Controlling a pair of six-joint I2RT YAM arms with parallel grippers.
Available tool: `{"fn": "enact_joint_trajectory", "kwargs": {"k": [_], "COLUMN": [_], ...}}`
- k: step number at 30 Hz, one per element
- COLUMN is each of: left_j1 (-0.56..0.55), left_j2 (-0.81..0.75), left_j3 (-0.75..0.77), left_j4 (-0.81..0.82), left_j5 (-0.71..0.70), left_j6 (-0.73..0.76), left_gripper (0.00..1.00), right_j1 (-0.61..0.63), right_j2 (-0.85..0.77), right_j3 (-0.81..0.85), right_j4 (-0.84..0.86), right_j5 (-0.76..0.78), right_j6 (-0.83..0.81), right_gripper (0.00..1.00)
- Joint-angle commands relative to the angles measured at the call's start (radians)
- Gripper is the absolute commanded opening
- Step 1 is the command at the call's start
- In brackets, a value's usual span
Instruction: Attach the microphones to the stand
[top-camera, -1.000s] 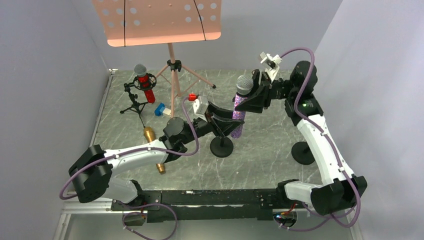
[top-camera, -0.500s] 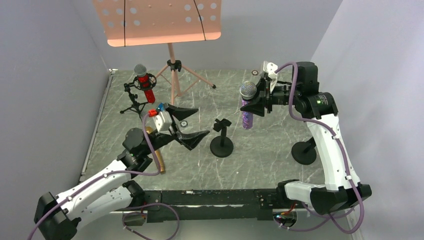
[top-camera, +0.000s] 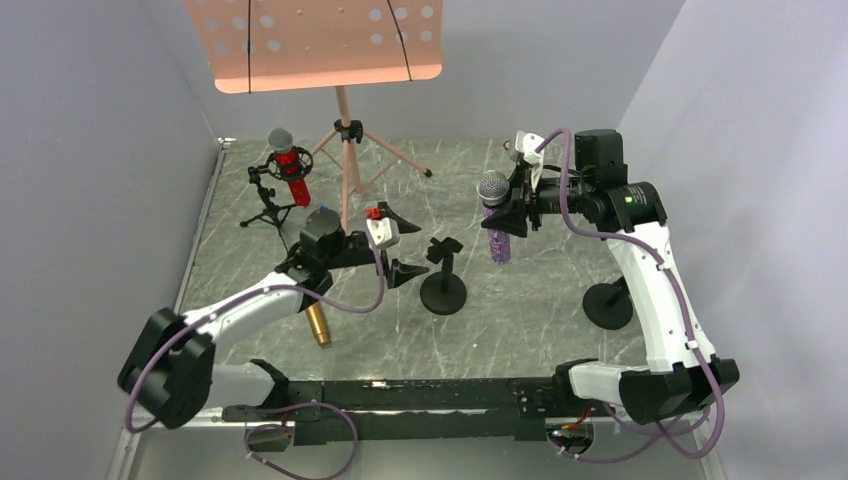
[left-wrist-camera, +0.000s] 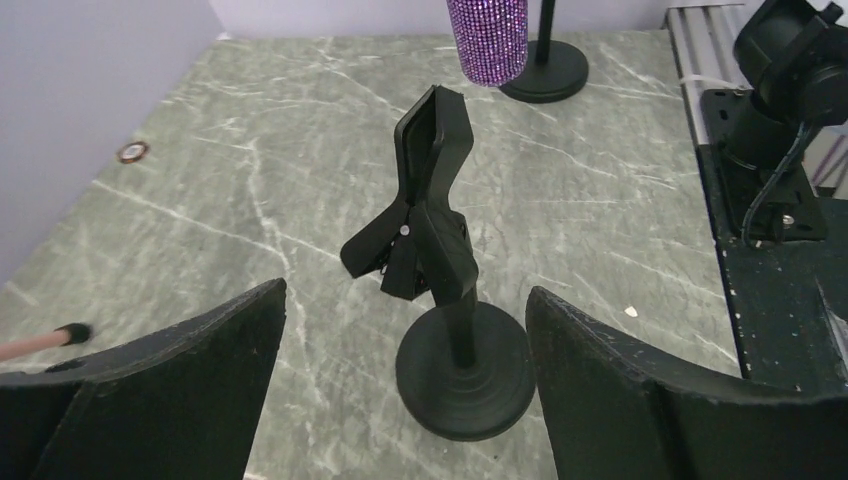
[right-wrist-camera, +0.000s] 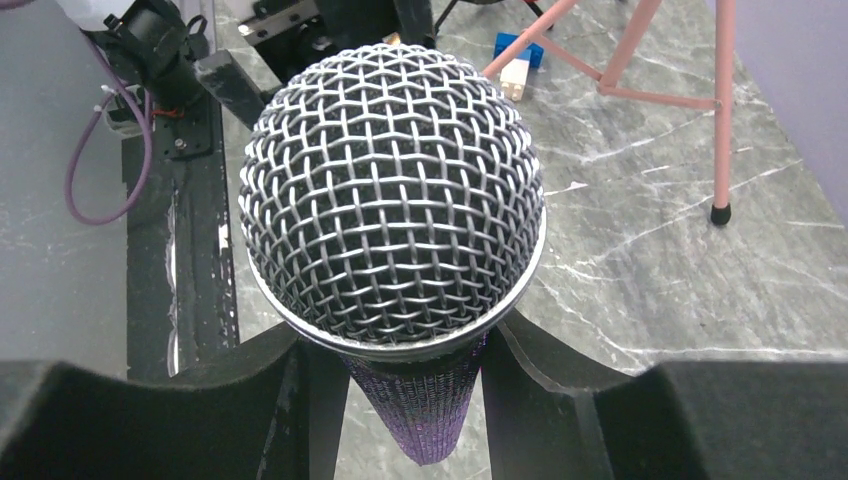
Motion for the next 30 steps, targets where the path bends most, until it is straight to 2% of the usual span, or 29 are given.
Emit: {"fn": "enact_joint_trajectory", "kwargs": {"k": [1, 8, 13, 19, 24, 27, 30], "left_j1": [0.004, -0.001, -0.001, -0.001, -0.001, -0.001, -0.001], "left_j2": [0.113, 0.225, 0.295, 0.317, 0.327, 0.330, 0.314], "left_j3": [0.075, 0.103, 0.121, 0.098, 0.118, 0.133, 0.108], "left_j4": [0.199, 0.321, 0.349, 0.399, 0.361, 0.319, 0.321], "left_j5": [0.172, 0.174, 0.230, 0.238, 0.255, 0.273, 0.252], "left_j6": [-0.045, -0.118, -0.167, -0.182, -0.221, -0.223, -0.208], "left_gripper": [0.94, 0.90, 0.75, 0.70, 0.55, 0.56, 0.67], "right_j1": [0.004, 0.004, 0.004, 0.004, 0.009, 0.013, 0.016], "right_j2": [-0.009, -0.009, 0.001, 0.009, 0.026, 0.035, 0.043], "right_j3": [-0.004, -0.019, -0.014, -0.008, 0.009, 0.026, 0.037], "right_j4": [0.026, 0.037, 0.034, 0.031, 0.021, 0.009, 0.004], "right_j5": [-0.014, -0.022, -0.027, -0.033, -0.040, -0.038, -0.035], "right_j6": [-0.024, -0.021, -0.023, -0.023, -0.025, -0.030, -0.032], "right_gripper": [0.00, 0.00, 0.00, 0.00, 0.00, 0.00, 0.00]}}
